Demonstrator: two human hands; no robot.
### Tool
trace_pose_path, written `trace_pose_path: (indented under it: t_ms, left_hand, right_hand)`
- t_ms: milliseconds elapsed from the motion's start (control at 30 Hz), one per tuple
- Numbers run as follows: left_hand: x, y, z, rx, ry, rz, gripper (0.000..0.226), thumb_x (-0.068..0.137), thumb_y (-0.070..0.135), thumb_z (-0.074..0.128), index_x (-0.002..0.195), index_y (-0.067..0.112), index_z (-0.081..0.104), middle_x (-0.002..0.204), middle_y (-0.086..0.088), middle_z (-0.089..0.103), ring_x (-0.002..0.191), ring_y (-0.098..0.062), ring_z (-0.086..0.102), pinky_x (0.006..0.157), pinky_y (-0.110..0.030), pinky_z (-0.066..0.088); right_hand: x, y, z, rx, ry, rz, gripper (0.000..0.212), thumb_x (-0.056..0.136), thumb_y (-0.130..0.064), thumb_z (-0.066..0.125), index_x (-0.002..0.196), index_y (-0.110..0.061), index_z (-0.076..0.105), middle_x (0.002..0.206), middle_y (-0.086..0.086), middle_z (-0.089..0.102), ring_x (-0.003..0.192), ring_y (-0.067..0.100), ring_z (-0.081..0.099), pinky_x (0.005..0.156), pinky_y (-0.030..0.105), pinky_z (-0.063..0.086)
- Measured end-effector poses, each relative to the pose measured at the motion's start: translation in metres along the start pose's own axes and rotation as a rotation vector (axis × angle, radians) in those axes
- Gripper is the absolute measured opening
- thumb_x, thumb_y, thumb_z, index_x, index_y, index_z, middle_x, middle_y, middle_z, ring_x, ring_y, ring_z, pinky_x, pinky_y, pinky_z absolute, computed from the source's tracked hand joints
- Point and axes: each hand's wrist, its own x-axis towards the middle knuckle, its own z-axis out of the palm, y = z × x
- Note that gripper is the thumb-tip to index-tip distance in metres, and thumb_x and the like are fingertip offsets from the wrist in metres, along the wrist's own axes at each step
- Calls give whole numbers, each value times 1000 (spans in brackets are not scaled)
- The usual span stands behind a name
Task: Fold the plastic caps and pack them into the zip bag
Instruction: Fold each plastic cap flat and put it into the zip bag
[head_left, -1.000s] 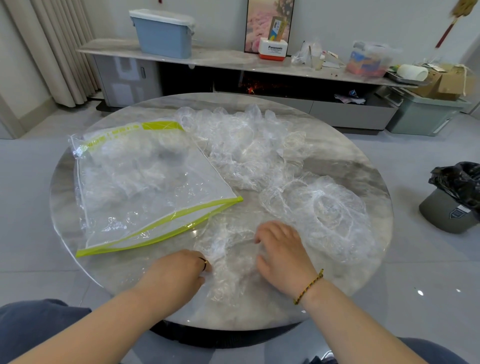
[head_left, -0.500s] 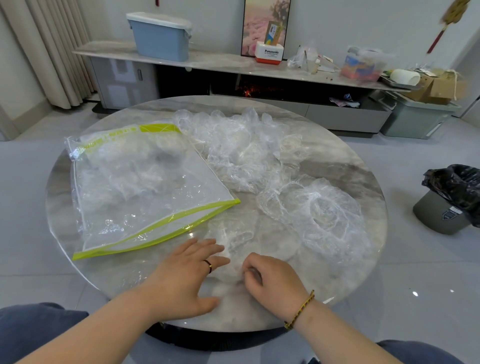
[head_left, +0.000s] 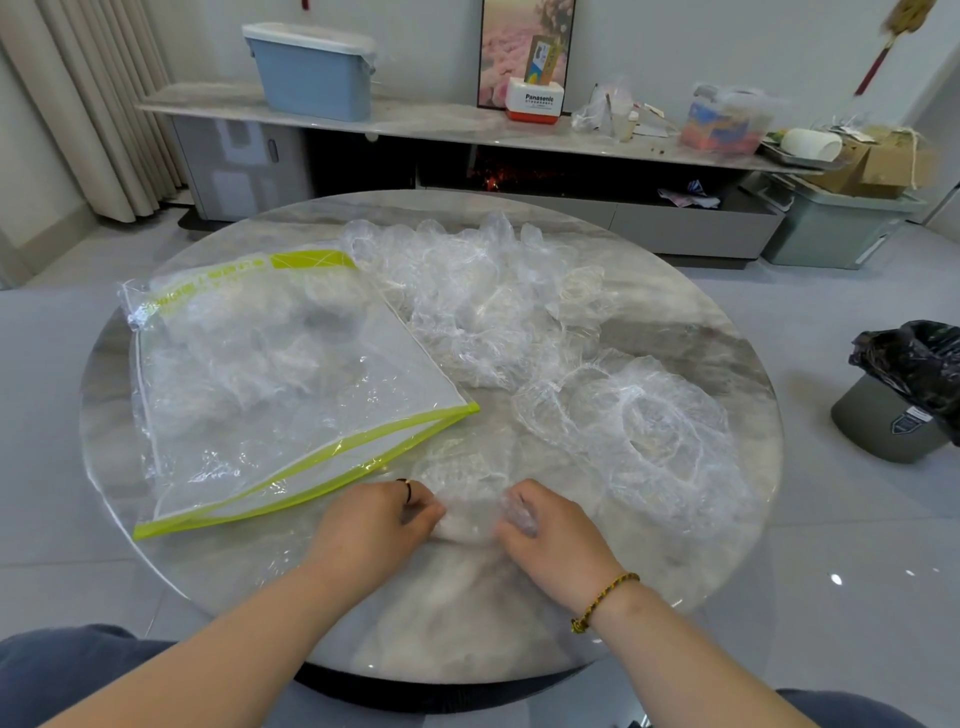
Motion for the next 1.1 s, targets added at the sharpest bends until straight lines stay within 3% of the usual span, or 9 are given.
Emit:
trace_pose_path:
  t_ms: [133, 233, 367, 467, 533, 700, 833, 967, 1100]
  left_hand:
    - [9, 10, 0, 95, 87, -39, 8, 92, 33, 51, 86, 34, 56, 84, 12, 59, 95, -11, 59, 58, -15, 35]
    - [16, 11, 5, 103, 136, -79, 7, 91, 33, 50, 85, 35, 47, 75, 15, 52, 94, -11, 59, 57, -19, 33]
    - [19, 6, 12, 106, 192, -51, 21, 87, 32, 56, 93, 31, 36, 78, 16, 44, 80, -13, 52, 63, -22, 30]
    - [21, 4, 14, 81, 219, -53, 26, 86, 26, 59, 94, 26, 34, 97, 15, 38, 76, -15, 47, 63, -25, 30]
    - [23, 1, 15, 72, 252, 83, 24, 78, 19, 63, 86, 24, 41, 94, 10, 45, 72, -18, 52, 54, -24, 29]
    - [25, -9, 16, 189, 262, 405, 26, 66, 24, 42, 71, 26, 67, 89, 0, 70, 90, -10, 47, 75, -23, 33]
    - [24, -8, 10, 219, 141, 531, 35, 73, 25, 40, 70, 25, 75, 76, 9, 72, 80, -8, 65, 73, -18, 40]
    - [19, -7, 4, 225, 11, 498, 47, 60, 31, 35, 84, 27, 75, 83, 14, 72, 79, -3, 67, 75, -14, 43]
    - [16, -5, 4, 317, 20, 490, 54, 53, 44, 34, 85, 28, 74, 87, 16, 70, 80, -1, 65, 76, -14, 45]
  right_hand:
    - [13, 2, 1, 51, 134, 80, 15, 90, -19, 51, 77, -25, 47, 65, -7, 50, 68, 15, 50, 65, 26, 42]
    - [19, 6, 1, 10, 165, 143, 18, 91, -23, 52, 108, -19, 50, 67, -13, 44, 72, 12, 49, 66, 22, 39]
    - [18, 1, 2, -140, 216, 164, 41, 90, -20, 51, 127, -17, 34, 111, -3, 49, 92, 19, 56, 75, 27, 43]
    - [19, 2, 7, -324, 449, -98, 51, 67, -10, 71, 109, -19, 44, 111, 4, 52, 84, 20, 60, 64, 24, 47]
    - [17, 1, 8, -315, 505, -343, 28, 64, -14, 59, 88, -20, 46, 96, -1, 56, 83, 16, 54, 72, 22, 42]
    - [11, -1, 11, -527, 238, -438, 27, 59, -34, 37, 69, -26, 61, 85, -14, 66, 99, 10, 56, 93, 32, 41]
    - [16, 4, 7, -563, 134, -305, 41, 56, -42, 33, 78, -31, 66, 90, -17, 69, 83, 2, 67, 83, 28, 47]
    - [19, 10, 5, -441, 51, -265, 55, 63, -38, 34, 100, -13, 67, 112, 1, 66, 105, 15, 62, 97, 29, 28]
    - [20, 8, 0, -406, -3, -321, 43, 82, -14, 45, 125, -10, 48, 133, 0, 47, 127, 15, 38, 100, 10, 14]
